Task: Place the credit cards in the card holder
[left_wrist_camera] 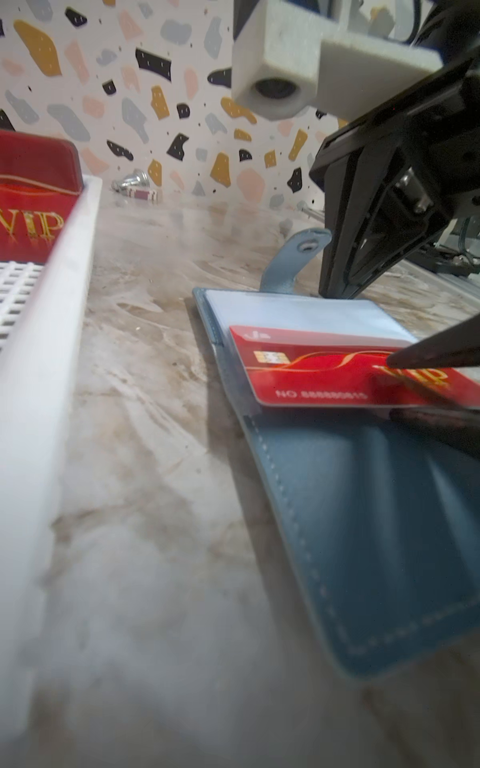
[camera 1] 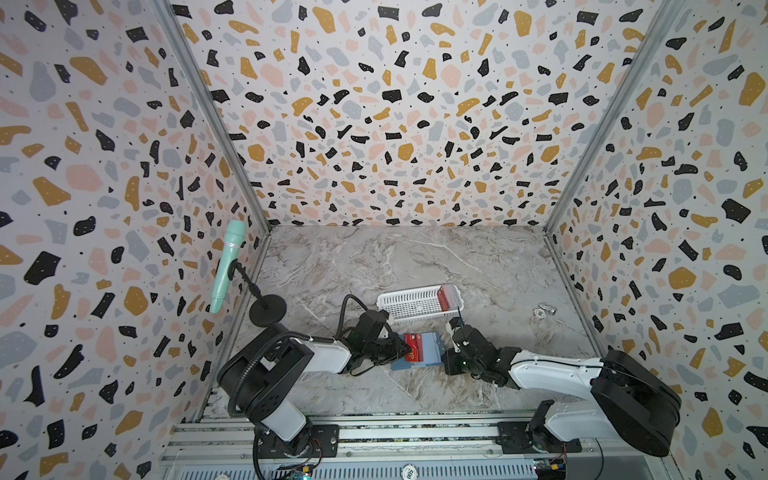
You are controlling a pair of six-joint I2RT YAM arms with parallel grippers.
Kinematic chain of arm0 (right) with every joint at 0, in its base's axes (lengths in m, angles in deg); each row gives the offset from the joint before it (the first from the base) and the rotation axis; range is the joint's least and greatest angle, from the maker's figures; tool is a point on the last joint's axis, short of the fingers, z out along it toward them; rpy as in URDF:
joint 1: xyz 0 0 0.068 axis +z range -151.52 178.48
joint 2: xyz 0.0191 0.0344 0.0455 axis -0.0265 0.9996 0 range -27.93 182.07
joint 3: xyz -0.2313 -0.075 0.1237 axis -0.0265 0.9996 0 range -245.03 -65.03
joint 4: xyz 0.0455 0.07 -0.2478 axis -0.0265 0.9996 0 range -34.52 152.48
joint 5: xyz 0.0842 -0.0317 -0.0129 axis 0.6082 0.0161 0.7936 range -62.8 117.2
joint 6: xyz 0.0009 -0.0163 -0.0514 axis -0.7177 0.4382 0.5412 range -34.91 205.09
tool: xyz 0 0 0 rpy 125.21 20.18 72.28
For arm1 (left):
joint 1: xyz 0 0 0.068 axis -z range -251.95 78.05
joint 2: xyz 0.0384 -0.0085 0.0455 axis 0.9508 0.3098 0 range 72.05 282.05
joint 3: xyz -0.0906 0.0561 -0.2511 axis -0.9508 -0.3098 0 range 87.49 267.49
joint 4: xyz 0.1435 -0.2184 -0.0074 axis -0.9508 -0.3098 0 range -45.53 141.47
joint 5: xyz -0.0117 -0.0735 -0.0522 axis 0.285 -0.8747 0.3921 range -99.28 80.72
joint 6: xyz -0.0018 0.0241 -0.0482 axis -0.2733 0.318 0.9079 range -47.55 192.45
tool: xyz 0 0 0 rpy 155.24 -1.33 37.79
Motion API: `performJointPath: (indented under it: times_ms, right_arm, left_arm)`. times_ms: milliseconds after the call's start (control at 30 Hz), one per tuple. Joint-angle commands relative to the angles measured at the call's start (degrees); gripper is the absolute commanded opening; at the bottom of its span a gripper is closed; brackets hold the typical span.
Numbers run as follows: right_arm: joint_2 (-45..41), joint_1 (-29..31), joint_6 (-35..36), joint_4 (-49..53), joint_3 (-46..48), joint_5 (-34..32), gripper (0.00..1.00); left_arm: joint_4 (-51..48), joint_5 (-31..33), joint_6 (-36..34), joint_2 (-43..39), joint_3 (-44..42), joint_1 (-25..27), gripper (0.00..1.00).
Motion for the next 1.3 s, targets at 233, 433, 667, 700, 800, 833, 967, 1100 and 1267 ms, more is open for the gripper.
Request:
performJointPath:
  times_ms: [233,433,667,700,800,833,967,1100,1267]
  right_arm:
    - [1.4,1.3,0.0,4.1,-0.1,-1.0,0.09]
    - [1.6,1.5,0.0,4.0,-0.2,-1.2,0.09]
    - [1.9,1.6,0.2,4.0,-0.7,-1.2,0.08]
    - [1.9,1.6,0.2,4.0,-0.8,-1.2,0.09]
    - [2.1,1.6,0.2,4.1,-0.9,-1.2,0.09]
    - [2.2,1.6,0.2,4.1,-0.9,-1.2,0.08]
    - [2.3,1.6,0.2,3.9,-0.9,-1.2,0.08]
    - [2.4,1.6,0.2,3.8,-1.0,-1.0,0.08]
    - [2.4,1.7,0.2,3.8,-0.9,-1.1,0.08]
  left_arm:
    - [-18.7,7.0,-7.3,-2.6,5.4,-0.2,0.32]
    - [-17.7,5.3,-7.0,-2.3,5.6,-0.2,0.33]
    - [-16.2,3.4,-6.6,-0.8,6.1,-0.1,0.34]
    - [-15.8,3.0,-6.5,-0.4,6.1,-0.1,0.34]
    - [-15.1,2.2,-6.1,0.3,6.4,0.2,0.34]
    - [-15.1,2.1,-6.1,0.4,6.6,0.4,0.34]
    - [-14.8,1.9,-6.0,0.6,7.3,0.8,0.34]
    - [-14.7,1.8,-5.9,1.2,8.0,1.4,0.34]
    - [-14.1,1.5,-5.5,1.7,8.5,2.4,0.33]
